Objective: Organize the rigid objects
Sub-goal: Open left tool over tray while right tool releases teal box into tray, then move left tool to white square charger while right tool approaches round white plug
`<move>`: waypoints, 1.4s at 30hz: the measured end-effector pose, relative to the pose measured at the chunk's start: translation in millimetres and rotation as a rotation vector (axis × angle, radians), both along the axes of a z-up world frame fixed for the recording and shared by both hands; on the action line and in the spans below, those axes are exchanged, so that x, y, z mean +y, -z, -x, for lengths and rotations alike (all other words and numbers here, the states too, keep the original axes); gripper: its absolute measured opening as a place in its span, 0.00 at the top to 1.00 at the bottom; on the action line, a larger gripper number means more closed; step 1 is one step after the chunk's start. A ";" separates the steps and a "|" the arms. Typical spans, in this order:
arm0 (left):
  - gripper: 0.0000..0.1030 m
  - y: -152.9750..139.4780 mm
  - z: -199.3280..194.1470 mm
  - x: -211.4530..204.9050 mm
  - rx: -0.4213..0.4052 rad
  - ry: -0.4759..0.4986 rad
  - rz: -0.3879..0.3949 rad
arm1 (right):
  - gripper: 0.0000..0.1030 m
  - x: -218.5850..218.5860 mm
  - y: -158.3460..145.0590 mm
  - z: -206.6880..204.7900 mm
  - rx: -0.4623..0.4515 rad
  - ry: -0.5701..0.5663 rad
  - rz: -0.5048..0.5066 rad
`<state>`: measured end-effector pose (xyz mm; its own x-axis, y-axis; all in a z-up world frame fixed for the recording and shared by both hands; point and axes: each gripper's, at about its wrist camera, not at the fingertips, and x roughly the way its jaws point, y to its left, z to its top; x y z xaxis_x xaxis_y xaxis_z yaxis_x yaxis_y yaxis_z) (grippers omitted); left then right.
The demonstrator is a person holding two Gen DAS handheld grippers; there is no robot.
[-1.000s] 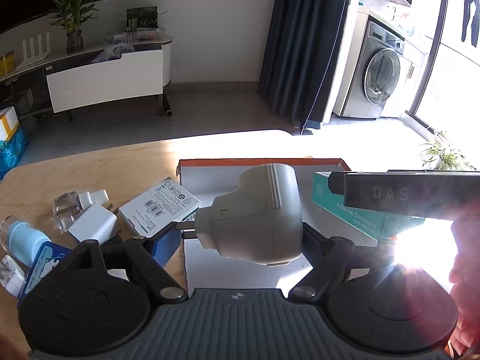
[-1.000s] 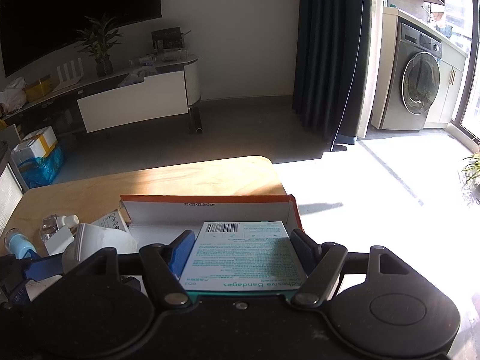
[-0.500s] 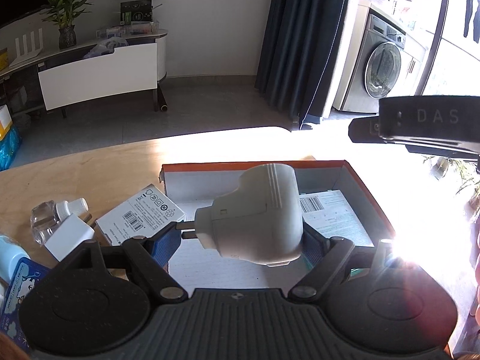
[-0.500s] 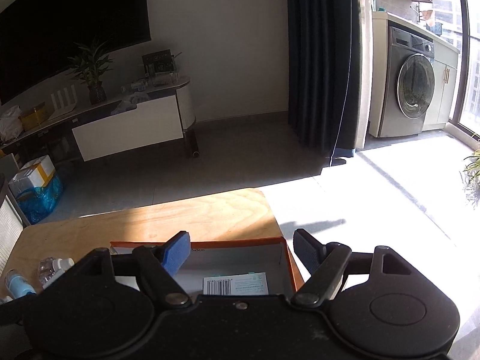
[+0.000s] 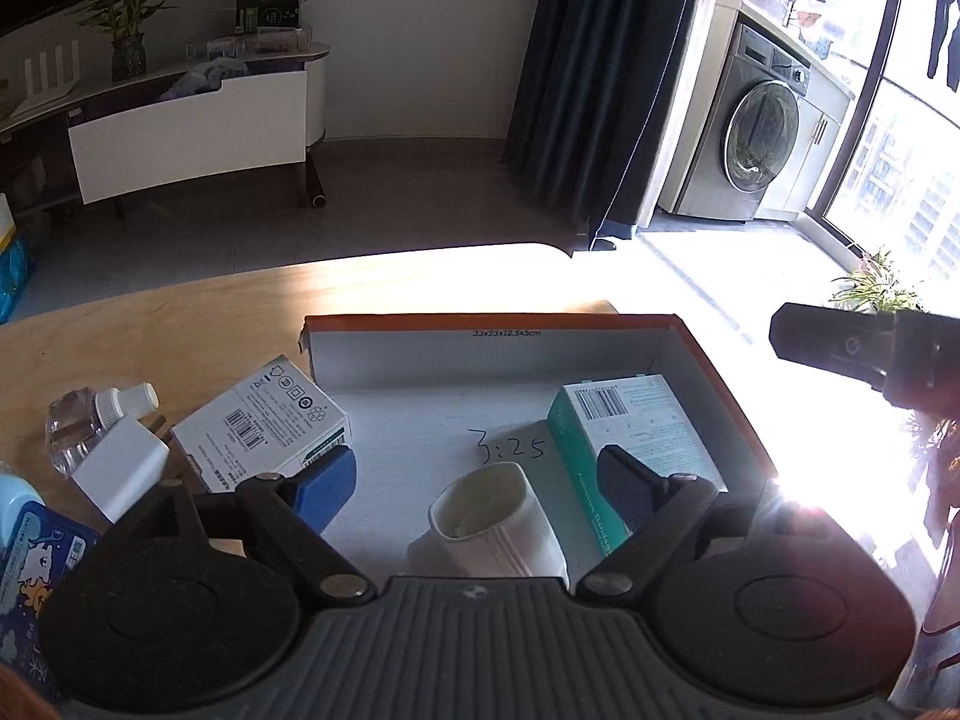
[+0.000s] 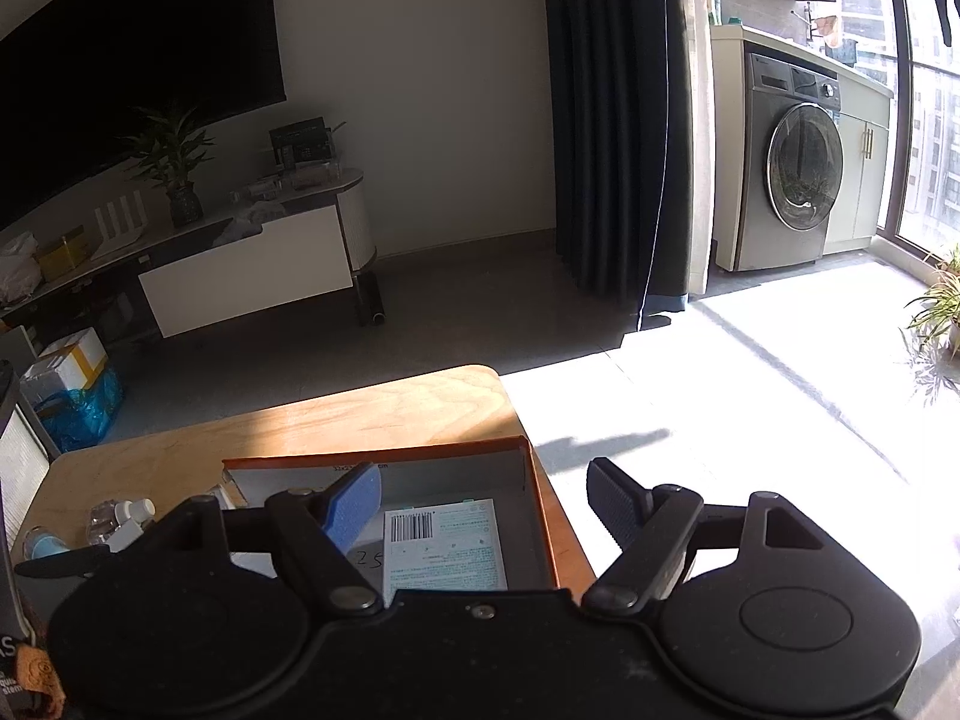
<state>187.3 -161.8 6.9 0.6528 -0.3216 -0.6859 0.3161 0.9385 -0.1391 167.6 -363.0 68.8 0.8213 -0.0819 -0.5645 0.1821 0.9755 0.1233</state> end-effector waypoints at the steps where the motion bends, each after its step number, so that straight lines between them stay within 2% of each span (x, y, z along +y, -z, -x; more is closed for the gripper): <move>1: 0.13 -1.5 2.2 2.6 0.000 -0.006 0.001 | 0.13 1.9 -1.0 1.9 -0.001 -0.004 -0.002; 17: 0.08 -26.1 36.9 37.5 -0.013 -0.094 -0.025 | 0.12 33.7 -5.4 36.1 0.008 -0.051 -0.016; 42: 0.07 -28.4 65.5 99.9 -0.039 -0.224 -0.036 | 0.12 101.4 -2.6 48.3 0.032 -0.197 -0.008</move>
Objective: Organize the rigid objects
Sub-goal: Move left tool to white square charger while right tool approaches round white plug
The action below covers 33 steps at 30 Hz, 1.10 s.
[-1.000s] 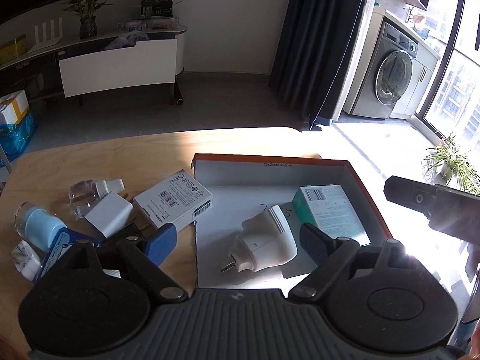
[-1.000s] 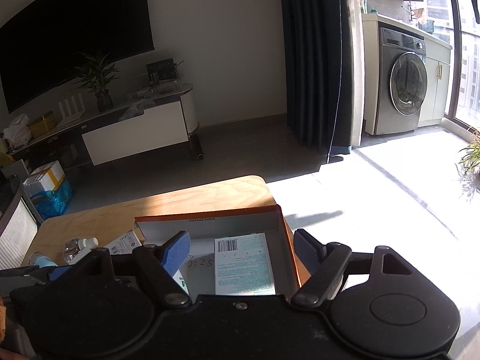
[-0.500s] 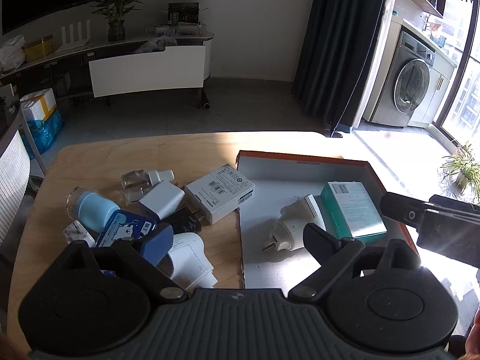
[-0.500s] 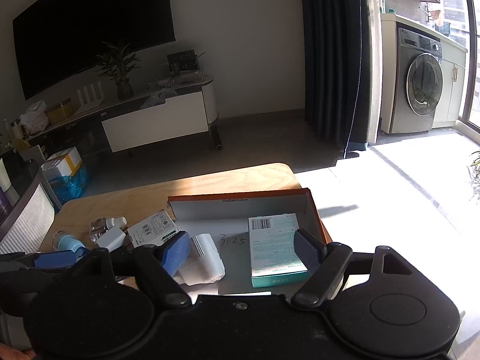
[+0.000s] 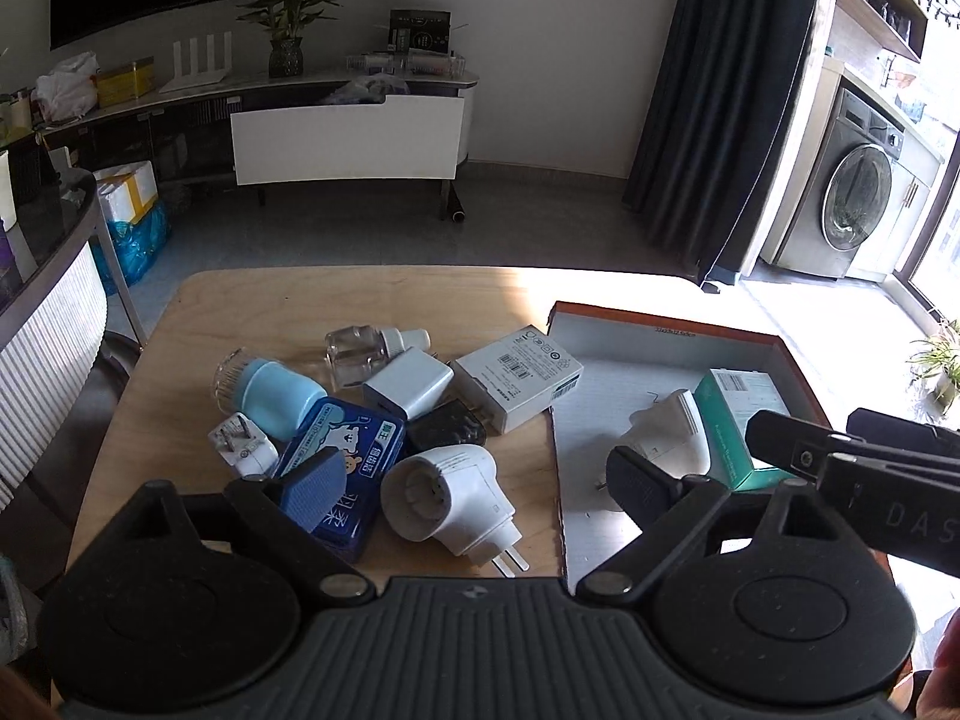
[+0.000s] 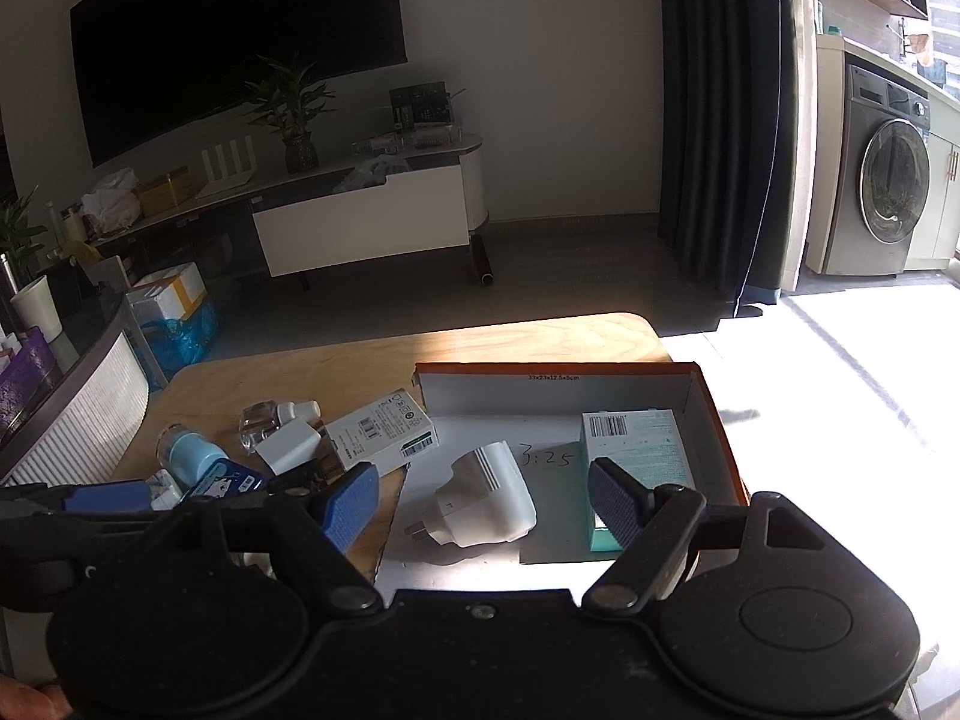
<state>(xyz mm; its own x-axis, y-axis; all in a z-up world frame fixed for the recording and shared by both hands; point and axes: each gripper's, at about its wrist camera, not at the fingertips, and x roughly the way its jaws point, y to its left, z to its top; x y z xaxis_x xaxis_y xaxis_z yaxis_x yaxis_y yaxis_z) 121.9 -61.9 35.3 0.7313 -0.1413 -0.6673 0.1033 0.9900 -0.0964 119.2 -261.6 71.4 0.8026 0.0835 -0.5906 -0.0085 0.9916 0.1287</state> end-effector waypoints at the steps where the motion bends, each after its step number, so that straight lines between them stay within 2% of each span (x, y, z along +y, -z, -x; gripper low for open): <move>1: 0.07 0.0 0.5 2.3 0.000 -0.004 0.001 | 0.12 3.0 0.2 0.0 0.001 -0.005 0.001; 22: 0.07 3.8 10.3 46.2 0.015 -0.089 0.015 | 0.12 49.5 7.5 -4.9 0.018 -0.098 0.018; 33: 0.07 15.1 16.5 66.2 0.038 -0.115 0.025 | 0.12 69.4 18.2 -6.5 0.047 -0.144 0.010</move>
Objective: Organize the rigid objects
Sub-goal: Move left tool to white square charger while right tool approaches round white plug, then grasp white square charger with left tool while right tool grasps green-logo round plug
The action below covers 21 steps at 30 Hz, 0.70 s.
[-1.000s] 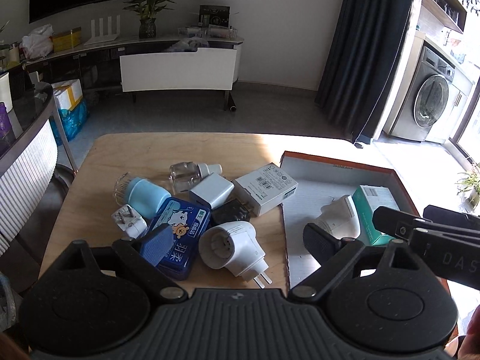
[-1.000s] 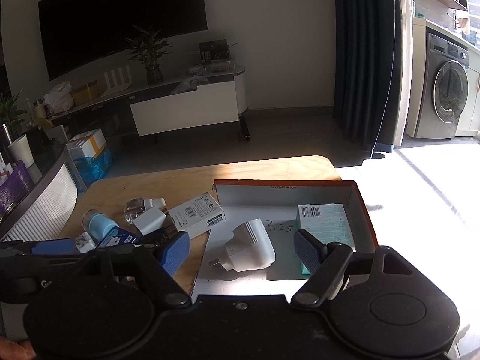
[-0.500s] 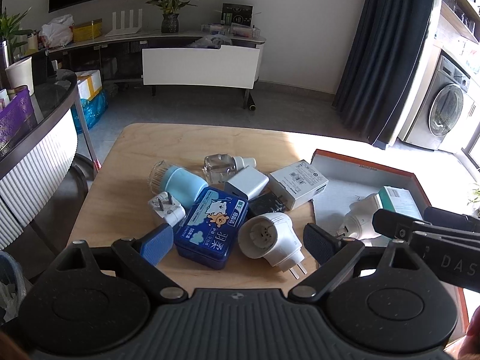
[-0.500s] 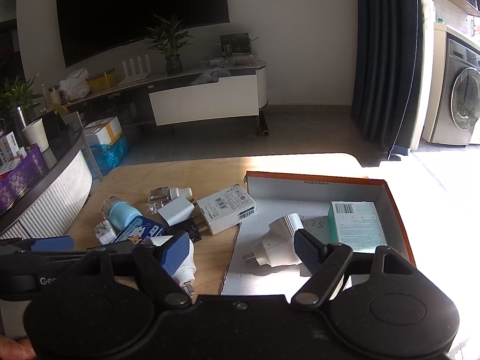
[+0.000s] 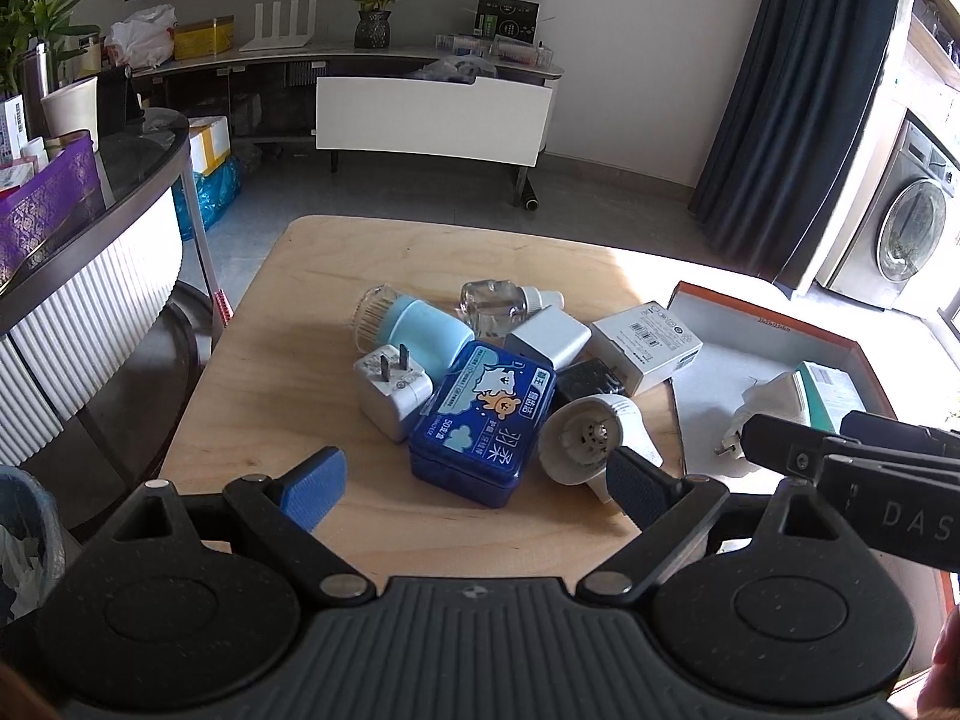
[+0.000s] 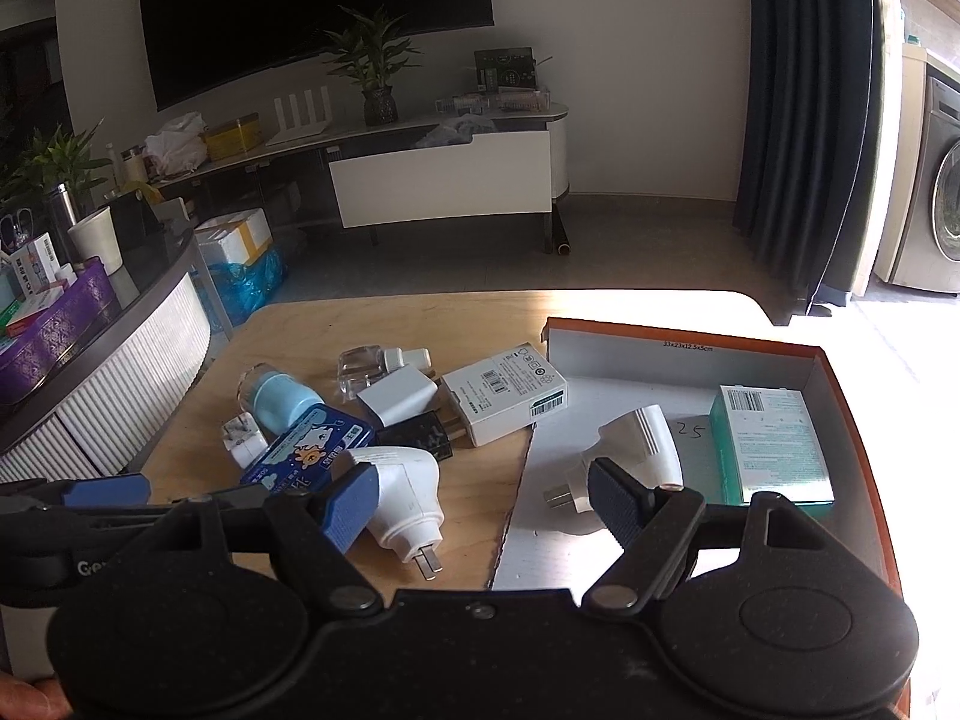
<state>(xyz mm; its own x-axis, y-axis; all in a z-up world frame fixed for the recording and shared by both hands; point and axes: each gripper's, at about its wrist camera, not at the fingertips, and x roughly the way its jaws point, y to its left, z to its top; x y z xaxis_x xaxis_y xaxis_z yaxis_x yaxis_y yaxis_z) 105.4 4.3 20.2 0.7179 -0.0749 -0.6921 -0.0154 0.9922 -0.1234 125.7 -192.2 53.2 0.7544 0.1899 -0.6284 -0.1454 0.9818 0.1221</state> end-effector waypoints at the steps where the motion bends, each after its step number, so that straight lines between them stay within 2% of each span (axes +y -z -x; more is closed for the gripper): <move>1: 0.07 1.0 0.3 1.6 0.001 -0.002 0.002 | 0.12 1.4 1.1 -0.3 0.002 -0.004 0.000; 13: 0.04 17.2 0.1 30.7 0.025 -0.061 0.014 | 0.12 10.5 19.6 -6.3 0.052 -0.047 -0.021; 21: 0.04 31.8 -20.2 54.8 0.039 -0.119 0.009 | 0.12 5.8 28.0 -9.5 0.075 -0.040 -0.033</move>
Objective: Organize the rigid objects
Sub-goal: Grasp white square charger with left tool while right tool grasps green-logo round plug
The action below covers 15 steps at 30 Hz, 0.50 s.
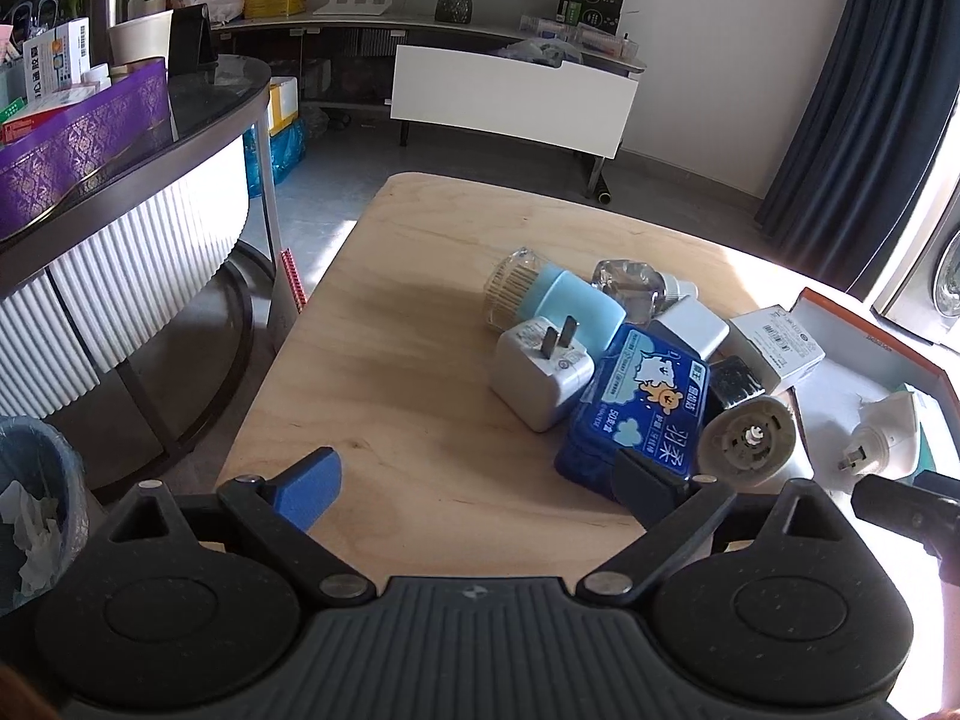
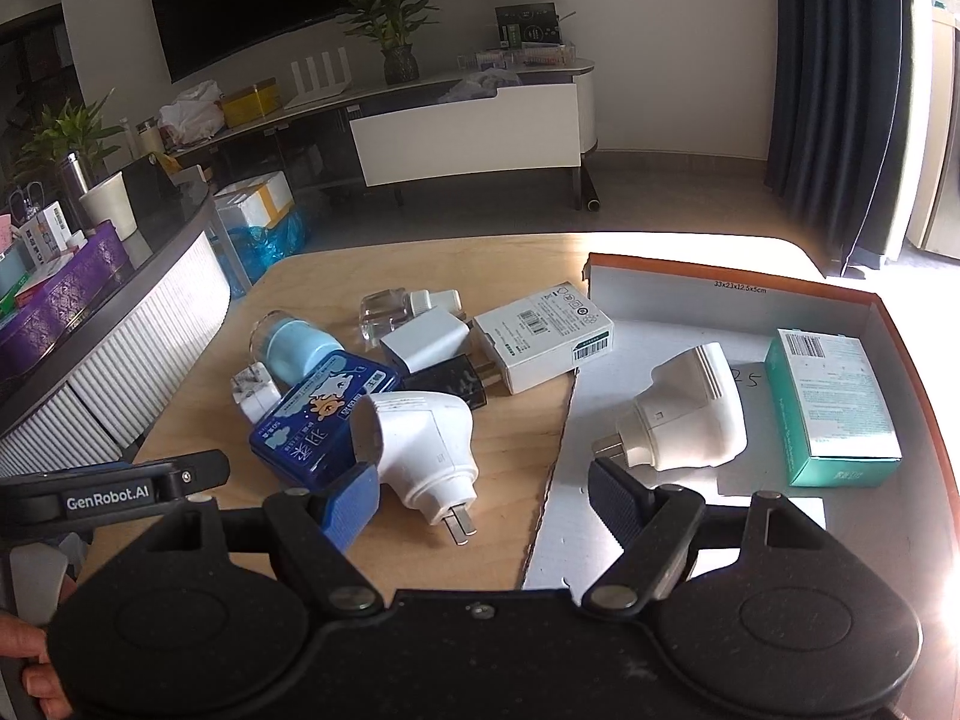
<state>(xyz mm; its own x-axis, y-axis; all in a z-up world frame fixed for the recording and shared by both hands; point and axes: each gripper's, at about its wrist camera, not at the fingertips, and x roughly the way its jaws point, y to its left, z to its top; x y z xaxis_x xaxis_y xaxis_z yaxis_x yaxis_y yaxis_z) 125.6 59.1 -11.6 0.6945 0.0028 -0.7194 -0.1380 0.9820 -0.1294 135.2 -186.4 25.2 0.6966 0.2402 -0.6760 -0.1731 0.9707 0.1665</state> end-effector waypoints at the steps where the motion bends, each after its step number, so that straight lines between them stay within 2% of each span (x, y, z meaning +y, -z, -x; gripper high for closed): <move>1: 0.04 1.6 -3.8 0.9 0.001 0.001 -0.005 | 0.12 -0.4 0.4 -0.1 0.001 0.000 0.000; 9: 0.00 12.2 -34.6 8.1 -0.046 0.086 -0.025 | 0.12 -4.4 2.2 -1.3 0.004 0.013 0.009; 15: 0.00 21.4 -47.3 16.6 -0.041 0.116 -0.090 | 0.12 -6.3 6.7 -5.7 0.014 0.023 0.011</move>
<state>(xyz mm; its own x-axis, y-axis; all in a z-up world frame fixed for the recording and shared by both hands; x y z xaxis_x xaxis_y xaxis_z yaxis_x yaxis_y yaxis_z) 172.9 75.7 -33.0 0.7224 -0.0165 -0.6912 -0.0190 0.9989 -0.0437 140.9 -192.7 18.5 0.6923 0.2163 -0.6884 -0.1481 0.9763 0.1578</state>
